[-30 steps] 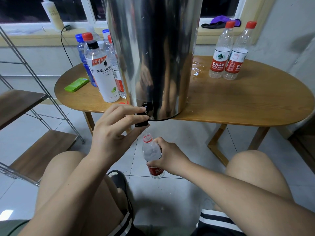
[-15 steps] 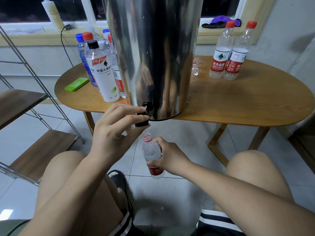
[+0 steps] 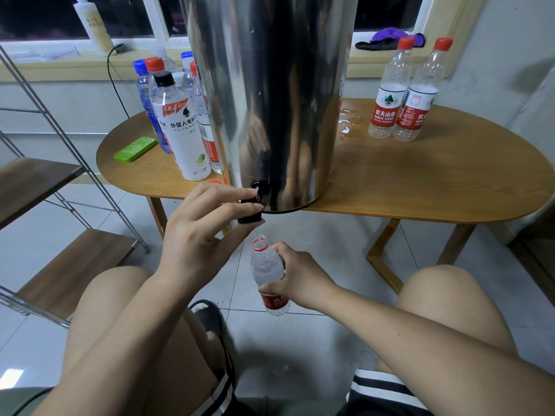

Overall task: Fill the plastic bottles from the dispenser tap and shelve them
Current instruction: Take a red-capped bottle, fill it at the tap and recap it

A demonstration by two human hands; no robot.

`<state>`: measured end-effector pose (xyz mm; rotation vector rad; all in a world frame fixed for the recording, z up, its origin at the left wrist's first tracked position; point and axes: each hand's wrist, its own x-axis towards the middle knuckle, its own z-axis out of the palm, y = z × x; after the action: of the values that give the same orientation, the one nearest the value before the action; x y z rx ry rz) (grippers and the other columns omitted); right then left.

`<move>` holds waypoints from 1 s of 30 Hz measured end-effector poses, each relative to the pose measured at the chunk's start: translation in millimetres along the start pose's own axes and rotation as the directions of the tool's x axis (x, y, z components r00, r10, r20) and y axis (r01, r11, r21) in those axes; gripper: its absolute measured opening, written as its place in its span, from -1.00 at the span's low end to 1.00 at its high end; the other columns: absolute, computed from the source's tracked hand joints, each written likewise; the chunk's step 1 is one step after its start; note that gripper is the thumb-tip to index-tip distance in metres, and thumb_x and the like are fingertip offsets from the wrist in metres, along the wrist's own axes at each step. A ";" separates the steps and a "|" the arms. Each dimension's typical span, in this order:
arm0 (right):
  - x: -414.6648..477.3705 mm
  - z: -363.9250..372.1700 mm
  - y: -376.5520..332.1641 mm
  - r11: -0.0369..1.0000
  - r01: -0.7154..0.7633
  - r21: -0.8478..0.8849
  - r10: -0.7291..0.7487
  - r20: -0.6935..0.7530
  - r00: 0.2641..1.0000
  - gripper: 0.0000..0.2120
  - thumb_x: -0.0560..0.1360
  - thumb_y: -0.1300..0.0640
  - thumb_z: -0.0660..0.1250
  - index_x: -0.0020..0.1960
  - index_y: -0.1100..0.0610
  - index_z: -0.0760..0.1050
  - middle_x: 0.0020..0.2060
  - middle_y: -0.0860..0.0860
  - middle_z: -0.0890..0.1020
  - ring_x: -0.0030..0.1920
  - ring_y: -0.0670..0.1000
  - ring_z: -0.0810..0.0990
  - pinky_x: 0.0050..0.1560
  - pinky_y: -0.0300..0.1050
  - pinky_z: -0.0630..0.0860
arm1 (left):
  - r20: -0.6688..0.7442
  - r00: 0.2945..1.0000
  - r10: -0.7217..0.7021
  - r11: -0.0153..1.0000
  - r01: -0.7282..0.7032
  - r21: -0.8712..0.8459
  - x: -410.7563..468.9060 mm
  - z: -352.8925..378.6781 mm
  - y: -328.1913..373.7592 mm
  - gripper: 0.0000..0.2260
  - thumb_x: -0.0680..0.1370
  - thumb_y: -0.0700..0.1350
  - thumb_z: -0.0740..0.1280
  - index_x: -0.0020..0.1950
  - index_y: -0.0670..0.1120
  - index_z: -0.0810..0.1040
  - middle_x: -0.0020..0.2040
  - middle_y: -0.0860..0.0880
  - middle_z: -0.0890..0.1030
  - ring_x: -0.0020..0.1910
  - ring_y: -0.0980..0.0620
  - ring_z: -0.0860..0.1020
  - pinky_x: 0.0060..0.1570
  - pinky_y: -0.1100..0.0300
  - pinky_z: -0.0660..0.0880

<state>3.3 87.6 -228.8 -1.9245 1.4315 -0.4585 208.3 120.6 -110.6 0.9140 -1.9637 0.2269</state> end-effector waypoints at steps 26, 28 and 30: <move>1.1 1.0 2.0 1.000 0.018 -0.003 -0.018 0.007 1.000 -0.32 0.35 -0.19 0.67 0.33 -0.13 0.41 0.17 -0.08 0.68 0.10 0.03 0.65 0.13 0.02 0.65 | -0.006 1.000 -0.017 1.000 0.017 -0.008 0.0 0.0 2.2 -0.89 0.62 -0.16 0.57 0.09 -0.19 0.78 0.20 -0.07 0.73 0.10 -0.16 0.68 0.08 -0.04 0.57; 1.4 0.6 2.1 1.000 0.020 -0.003 -0.020 0.009 1.000 -0.33 0.35 -0.19 0.67 0.33 -0.12 0.41 0.18 -0.08 0.68 0.10 0.03 0.65 0.12 0.02 0.65 | -0.002 1.000 -0.017 1.000 0.017 -0.007 -0.1 -0.2 1.9 -0.89 0.62 -0.17 0.57 0.09 -0.19 0.78 0.20 -0.08 0.73 0.11 -0.16 0.68 0.07 -0.05 0.57; 1.3 0.0 2.0 1.000 0.020 0.003 -0.020 0.009 1.000 -0.33 0.36 -0.17 0.67 0.34 -0.12 0.42 0.18 -0.08 0.68 0.11 0.02 0.65 0.11 0.00 0.65 | 0.000 1.000 -0.014 1.000 0.014 -0.006 0.0 -0.3 1.7 -0.89 0.62 -0.17 0.57 0.10 -0.19 0.78 0.21 -0.08 0.73 0.11 -0.16 0.68 0.07 -0.05 0.57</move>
<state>2.3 86.2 -230.4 -1.9374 1.4061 -0.4604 207.4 122.0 -110.0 0.9237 -1.9561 0.2132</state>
